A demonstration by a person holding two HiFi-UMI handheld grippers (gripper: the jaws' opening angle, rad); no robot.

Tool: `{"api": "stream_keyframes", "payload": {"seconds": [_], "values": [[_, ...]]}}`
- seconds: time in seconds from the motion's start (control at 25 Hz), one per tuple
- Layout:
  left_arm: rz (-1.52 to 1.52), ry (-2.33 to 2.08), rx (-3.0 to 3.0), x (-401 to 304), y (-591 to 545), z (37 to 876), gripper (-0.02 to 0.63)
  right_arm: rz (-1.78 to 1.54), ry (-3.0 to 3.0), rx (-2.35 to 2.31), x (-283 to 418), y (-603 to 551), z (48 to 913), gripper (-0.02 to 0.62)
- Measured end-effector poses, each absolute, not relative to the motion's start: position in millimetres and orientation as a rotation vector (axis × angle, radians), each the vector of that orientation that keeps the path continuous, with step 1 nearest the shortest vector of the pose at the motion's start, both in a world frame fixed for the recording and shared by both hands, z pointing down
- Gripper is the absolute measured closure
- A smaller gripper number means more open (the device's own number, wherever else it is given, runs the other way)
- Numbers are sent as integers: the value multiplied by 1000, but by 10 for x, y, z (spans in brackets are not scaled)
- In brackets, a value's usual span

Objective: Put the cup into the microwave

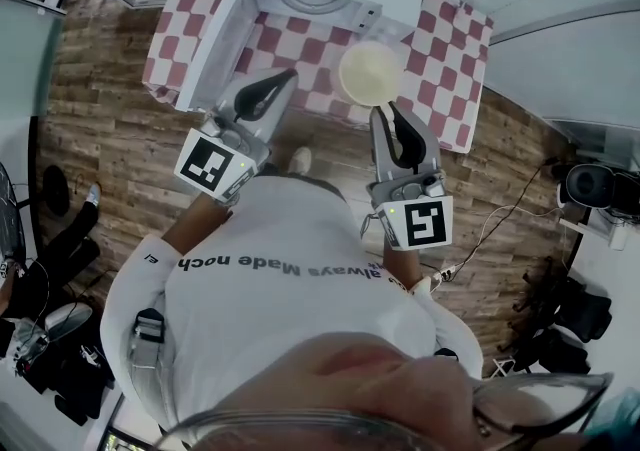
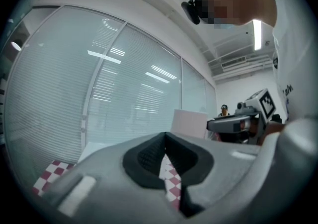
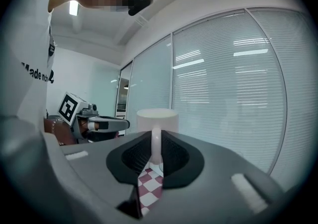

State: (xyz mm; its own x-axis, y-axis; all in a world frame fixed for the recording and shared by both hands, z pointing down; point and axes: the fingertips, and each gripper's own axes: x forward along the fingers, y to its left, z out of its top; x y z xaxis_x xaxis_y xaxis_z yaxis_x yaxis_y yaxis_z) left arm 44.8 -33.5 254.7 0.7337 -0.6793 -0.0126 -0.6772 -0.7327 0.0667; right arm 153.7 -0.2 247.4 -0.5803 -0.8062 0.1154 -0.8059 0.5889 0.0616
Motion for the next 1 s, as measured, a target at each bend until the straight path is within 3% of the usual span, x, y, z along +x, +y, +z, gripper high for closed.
{"api": "stream_keyframes", "payload": {"seconds": [0.52, 1.0], "values": [[-65, -1150, 2852, 308, -811, 2585, 601, 10, -2694, 1339, 1387, -477, 2519, 552], [-88, -1137, 2872, -231, -1694, 2498, 601, -14, -2706, 1338, 788, -1386, 2453, 552]]}}
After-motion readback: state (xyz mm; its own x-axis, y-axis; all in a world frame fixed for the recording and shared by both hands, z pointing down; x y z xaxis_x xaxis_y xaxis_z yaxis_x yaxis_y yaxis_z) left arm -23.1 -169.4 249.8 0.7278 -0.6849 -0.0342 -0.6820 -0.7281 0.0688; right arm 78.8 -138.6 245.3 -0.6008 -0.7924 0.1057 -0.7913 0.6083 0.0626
